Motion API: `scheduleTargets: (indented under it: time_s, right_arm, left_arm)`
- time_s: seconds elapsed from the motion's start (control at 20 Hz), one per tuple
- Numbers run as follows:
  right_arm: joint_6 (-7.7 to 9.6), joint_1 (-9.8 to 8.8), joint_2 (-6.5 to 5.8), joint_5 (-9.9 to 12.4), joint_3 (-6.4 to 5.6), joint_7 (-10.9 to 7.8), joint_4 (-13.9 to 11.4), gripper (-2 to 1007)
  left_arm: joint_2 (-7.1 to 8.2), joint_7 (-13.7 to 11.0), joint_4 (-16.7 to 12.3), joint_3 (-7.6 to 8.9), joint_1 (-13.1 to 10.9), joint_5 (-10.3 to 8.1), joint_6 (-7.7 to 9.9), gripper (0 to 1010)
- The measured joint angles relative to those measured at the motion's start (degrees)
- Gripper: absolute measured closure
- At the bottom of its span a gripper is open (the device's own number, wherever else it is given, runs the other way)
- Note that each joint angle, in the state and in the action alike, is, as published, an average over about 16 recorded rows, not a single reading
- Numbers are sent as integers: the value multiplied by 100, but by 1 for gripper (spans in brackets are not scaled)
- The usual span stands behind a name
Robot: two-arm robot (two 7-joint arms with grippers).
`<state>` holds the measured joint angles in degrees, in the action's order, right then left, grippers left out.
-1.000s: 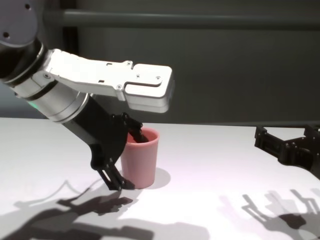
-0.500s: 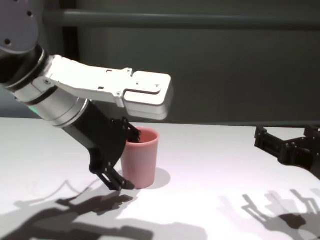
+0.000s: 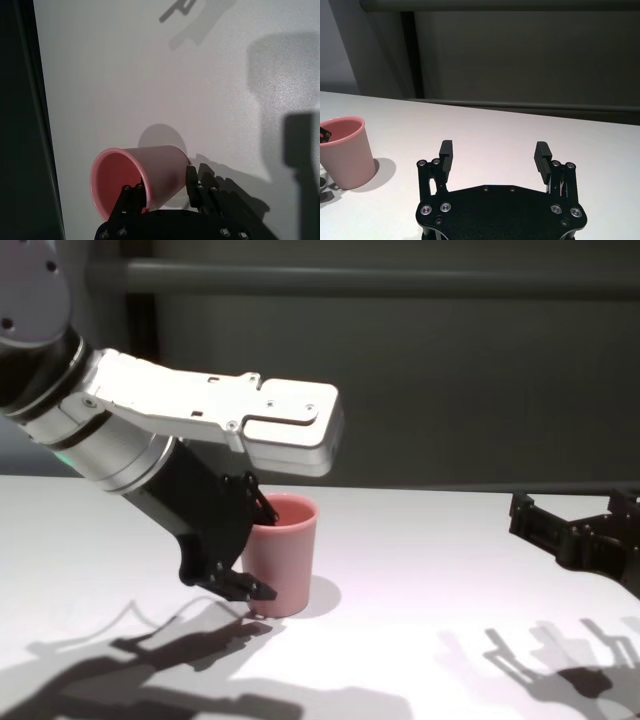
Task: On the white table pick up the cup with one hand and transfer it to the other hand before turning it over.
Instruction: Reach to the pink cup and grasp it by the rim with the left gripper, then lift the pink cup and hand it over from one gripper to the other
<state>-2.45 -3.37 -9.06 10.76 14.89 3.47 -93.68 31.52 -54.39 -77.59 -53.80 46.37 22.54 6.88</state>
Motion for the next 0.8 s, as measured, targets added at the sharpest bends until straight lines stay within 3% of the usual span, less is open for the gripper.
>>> scheduleTargets:
  time_s: [0.45,0.8]
  right_arm:
    - [0,0,0,0,0,0,0,3]
    - [0,0,0,0,0,0,0,3]
  left_arm:
    - [49,128,-38,103,-62,-141,-45,811]
    - [24,455,-39,445,-289,-597,-169,940]
